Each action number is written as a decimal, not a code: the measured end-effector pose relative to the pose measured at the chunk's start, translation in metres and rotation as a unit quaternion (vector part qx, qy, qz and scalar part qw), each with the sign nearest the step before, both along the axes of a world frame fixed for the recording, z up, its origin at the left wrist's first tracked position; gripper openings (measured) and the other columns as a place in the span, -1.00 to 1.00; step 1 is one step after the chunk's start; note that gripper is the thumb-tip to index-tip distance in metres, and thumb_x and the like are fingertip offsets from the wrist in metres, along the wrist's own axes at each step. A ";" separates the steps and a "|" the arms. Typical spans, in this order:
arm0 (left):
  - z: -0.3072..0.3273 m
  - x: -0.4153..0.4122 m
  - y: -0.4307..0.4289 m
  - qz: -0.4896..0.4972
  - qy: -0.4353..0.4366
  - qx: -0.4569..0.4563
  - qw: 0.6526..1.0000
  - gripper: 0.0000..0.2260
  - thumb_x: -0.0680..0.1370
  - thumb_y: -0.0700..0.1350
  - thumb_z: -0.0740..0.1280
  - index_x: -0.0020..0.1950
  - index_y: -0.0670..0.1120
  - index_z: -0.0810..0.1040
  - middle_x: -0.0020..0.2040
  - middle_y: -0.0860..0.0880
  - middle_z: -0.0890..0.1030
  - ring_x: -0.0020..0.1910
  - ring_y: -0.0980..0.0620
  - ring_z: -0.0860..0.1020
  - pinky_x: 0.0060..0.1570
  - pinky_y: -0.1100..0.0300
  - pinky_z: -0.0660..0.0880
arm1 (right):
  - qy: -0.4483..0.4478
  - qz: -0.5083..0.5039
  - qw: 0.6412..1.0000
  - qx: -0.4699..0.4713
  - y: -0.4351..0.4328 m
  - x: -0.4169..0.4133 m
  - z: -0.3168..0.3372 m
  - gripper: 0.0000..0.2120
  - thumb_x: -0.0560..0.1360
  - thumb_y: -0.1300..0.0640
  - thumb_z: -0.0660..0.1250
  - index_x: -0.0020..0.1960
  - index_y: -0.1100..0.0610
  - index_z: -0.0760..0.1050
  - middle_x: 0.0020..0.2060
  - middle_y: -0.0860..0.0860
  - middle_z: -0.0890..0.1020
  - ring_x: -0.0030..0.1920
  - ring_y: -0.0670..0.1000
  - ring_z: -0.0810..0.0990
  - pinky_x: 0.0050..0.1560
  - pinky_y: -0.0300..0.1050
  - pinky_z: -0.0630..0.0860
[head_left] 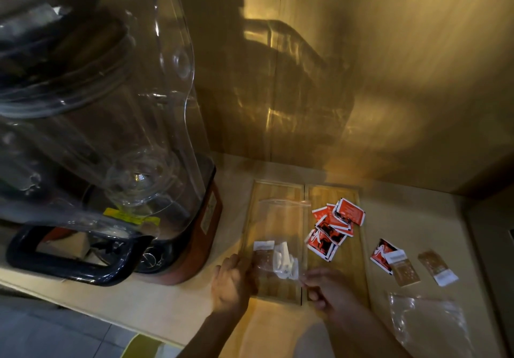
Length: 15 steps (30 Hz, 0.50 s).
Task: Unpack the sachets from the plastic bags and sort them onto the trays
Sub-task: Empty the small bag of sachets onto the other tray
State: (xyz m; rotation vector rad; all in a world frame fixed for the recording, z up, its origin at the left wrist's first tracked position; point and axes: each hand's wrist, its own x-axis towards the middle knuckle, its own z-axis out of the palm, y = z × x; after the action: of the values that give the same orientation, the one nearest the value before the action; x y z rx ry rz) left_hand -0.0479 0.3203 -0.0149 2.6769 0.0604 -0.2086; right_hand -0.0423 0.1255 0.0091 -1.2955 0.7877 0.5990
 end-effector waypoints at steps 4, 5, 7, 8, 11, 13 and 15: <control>0.021 -0.003 0.004 0.198 0.041 -0.325 0.924 -0.87 0.49 -0.34 0.30 -0.22 -0.18 0.58 -0.14 -0.22 0.54 -0.20 -0.18 0.59 -0.27 0.00 0.63 | -0.010 0.015 1.000 -0.001 0.001 0.004 0.007 -0.91 0.40 0.43 0.29 -0.22 0.30 0.51 -0.45 0.12 0.50 -0.63 -0.11 0.28 -0.66 -0.42 0.09; 0.027 -0.002 0.005 0.256 0.073 -0.396 0.879 -0.81 0.48 -0.37 0.29 -0.30 -0.18 0.54 -0.21 -0.21 0.54 -0.28 -0.14 0.57 -0.37 0.06 0.61 | -0.013 0.022 1.000 -0.001 0.002 0.005 0.009 -0.91 0.39 0.43 0.29 -0.22 0.29 0.52 -0.46 0.11 0.51 -0.63 -0.10 0.27 -0.64 -0.41 0.07; 0.038 -0.001 0.006 0.321 0.136 -0.499 0.793 -0.77 0.49 -0.40 0.26 -0.32 -0.17 0.49 -0.28 -0.18 0.53 -0.33 -0.09 0.55 -0.47 0.17 0.58 | -0.025 0.028 0.999 0.009 0.003 0.008 0.013 -0.91 0.37 0.43 0.30 -0.22 0.29 0.53 -0.48 0.11 0.53 -0.65 -0.10 0.27 -0.62 -0.40 0.07; 0.043 -0.001 0.007 0.332 0.154 -0.528 0.766 -0.78 0.50 -0.39 0.25 -0.30 -0.17 0.49 -0.29 -0.18 0.56 -0.30 -0.09 0.57 -0.45 0.17 0.61 | -0.032 0.027 0.999 0.021 0.003 0.009 0.015 -0.91 0.37 0.44 0.30 -0.22 0.30 0.53 -0.49 0.10 0.55 -0.66 -0.10 0.28 -0.62 -0.40 0.07; 0.057 0.001 0.014 0.329 0.201 -0.580 0.717 -0.81 0.51 -0.37 0.25 -0.27 -0.17 0.49 -0.35 -0.17 0.62 -0.24 -0.10 0.59 -0.29 0.10 0.64 | -0.049 0.019 0.996 0.066 0.000 0.010 0.020 -0.89 0.36 0.46 0.26 -0.24 0.32 0.51 -0.55 0.09 0.53 -0.67 -0.09 0.26 -0.62 -0.42 0.08; 0.059 0.001 0.017 0.304 0.244 -0.581 0.715 -0.86 0.50 -0.32 0.28 -0.24 -0.15 0.51 -0.32 -0.15 0.64 -0.21 -0.08 0.60 -0.20 0.01 0.64 | -0.041 0.027 0.996 0.072 -0.005 0.008 0.020 -0.89 0.38 0.47 0.24 -0.23 0.32 0.48 -0.57 0.09 0.51 -0.68 -0.08 0.26 -0.63 -0.43 0.09; 0.054 0.001 0.017 0.291 0.307 -0.572 0.703 -0.94 0.49 -0.16 0.33 -0.15 -0.14 0.53 -0.26 -0.12 0.63 -0.16 -0.08 0.60 -0.08 -0.12 0.60 | -0.009 0.046 0.997 0.067 -0.011 0.003 0.017 -0.90 0.41 0.44 0.24 -0.21 0.30 0.46 -0.55 0.10 0.49 -0.68 -0.08 0.28 -0.64 -0.43 0.11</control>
State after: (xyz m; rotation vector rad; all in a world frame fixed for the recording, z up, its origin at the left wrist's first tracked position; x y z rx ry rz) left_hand -0.0471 0.3378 0.0392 1.1545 0.7131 -0.6567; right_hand -0.0398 0.1141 0.0262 -1.2177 0.6646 0.7007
